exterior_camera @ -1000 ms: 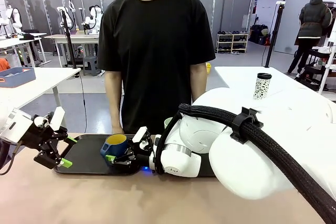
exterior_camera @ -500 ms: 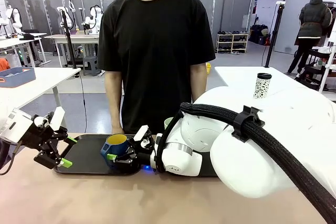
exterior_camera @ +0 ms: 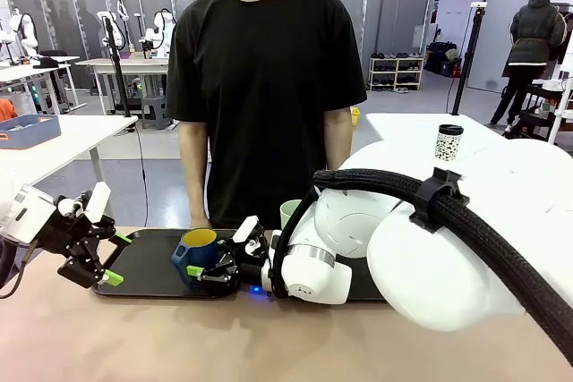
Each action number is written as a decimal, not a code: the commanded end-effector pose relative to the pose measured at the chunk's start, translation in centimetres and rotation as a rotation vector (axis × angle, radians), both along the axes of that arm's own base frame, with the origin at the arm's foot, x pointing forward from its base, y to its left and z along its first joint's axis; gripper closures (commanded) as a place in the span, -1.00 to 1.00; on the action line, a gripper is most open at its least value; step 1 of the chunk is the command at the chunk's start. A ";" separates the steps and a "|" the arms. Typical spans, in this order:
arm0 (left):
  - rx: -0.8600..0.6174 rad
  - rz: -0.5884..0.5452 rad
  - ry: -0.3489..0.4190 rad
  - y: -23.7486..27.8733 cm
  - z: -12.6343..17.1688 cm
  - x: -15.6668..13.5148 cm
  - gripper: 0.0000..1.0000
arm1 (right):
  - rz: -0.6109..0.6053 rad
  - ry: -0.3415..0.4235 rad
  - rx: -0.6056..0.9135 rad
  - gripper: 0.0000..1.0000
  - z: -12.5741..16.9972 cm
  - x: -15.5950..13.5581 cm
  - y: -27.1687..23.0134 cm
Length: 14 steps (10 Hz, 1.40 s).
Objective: Sort and store the cups by type.
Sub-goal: Pick up the Handle plastic cup and place it into the empty Flat Tray.
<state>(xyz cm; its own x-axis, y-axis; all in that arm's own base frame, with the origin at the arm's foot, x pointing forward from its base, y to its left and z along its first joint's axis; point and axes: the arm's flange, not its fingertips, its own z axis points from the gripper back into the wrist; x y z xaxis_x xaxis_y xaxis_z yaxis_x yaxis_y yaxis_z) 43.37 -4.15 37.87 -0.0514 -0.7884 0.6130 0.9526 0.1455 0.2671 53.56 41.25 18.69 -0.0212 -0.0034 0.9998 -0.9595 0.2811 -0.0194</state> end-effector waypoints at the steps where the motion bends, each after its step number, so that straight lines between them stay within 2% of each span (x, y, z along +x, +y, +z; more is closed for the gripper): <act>1: -0.007 0.004 -0.007 -0.1 -0.1 0.3 -1.00 | -0.067 -0.072 0.019 -1.00 -4.8 -10.1 1.4; 8: -0.007 0.004 -0.007 -0.1 -0.1 0.3 -1.00 | -0.147 -0.056 -0.005 -1.00 -4.7 -14.0 -2.8; 9: -0.007 0.004 -0.007 -0.1 -0.1 0.3 -1.00 | -0.104 -0.019 -0.038 -1.00 -3.8 -16.8 -5.7; 12: -0.007 0.004 -0.007 -0.1 -0.1 0.3 -1.00 | -0.079 0.015 -0.066 -1.00 -3.4 -17.3 -6.3; 13: -0.007 0.004 -0.007 -0.1 -0.1 0.3 -1.00 | -0.070 0.010 -0.073 -1.00 -3.2 -17.2 -6.4; 14: -0.007 0.004 -0.007 -0.1 -0.1 0.3 -1.00 | -0.039 0.094 -0.057 -1.00 1.2 -9.1 -9.9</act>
